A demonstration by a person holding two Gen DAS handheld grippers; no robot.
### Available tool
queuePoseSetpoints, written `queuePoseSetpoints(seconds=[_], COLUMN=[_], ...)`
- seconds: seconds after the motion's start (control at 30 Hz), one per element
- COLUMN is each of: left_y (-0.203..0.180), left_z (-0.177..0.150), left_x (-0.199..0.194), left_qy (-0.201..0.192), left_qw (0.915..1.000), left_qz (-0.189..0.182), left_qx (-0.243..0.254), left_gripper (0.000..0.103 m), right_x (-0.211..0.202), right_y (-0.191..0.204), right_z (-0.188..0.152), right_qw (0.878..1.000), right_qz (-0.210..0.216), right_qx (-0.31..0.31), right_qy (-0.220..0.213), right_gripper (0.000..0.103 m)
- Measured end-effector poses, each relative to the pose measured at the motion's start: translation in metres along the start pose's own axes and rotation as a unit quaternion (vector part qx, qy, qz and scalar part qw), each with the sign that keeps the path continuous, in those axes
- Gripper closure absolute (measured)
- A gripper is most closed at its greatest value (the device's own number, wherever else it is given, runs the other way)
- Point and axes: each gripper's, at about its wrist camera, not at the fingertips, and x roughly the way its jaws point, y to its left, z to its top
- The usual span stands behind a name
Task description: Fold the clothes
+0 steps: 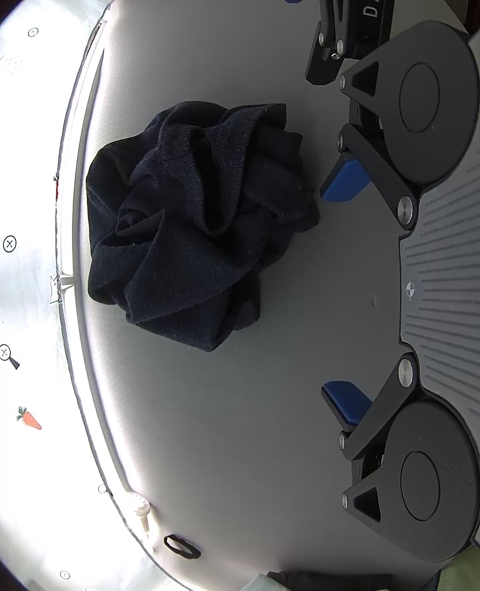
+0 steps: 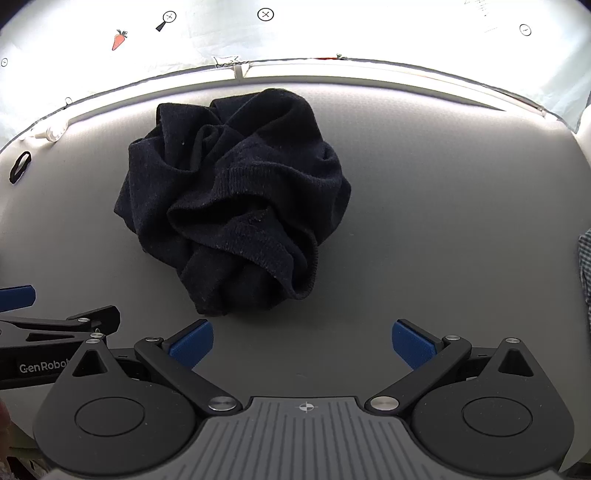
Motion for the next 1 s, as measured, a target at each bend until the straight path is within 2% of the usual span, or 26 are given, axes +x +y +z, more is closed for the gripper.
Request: queuePoseSetpoints(seconds=[0.7, 0.87, 1.0], left_y=[-0.004, -0.004, 0.003], left_z=[-0.001, 0.001, 0.010], left_x=[0.001, 0.009, 0.014], left_qy=[-0.001, 0.000, -0.010], left_qw=[1.0000, 0.9997, 0.9982], left_qz=[-0.002, -0.007, -0.026], left_qx=[-0.009, -0.025, -0.054], left_gripper=[0.000, 0.000, 0.000], right_x=[0.001, 0.007, 0.014], right_y=[-0.005, -0.008, -0.012], right_z=[0.003, 0.005, 0.011], right_qw=[1.000, 1.000, 1.000], right_qz=[0.006, 0.017, 0.031], right_qx=[0.002, 0.002, 0.000], right_qy=[0.006, 0.006, 0.001], right_gripper=[0.000, 0.000, 0.001])
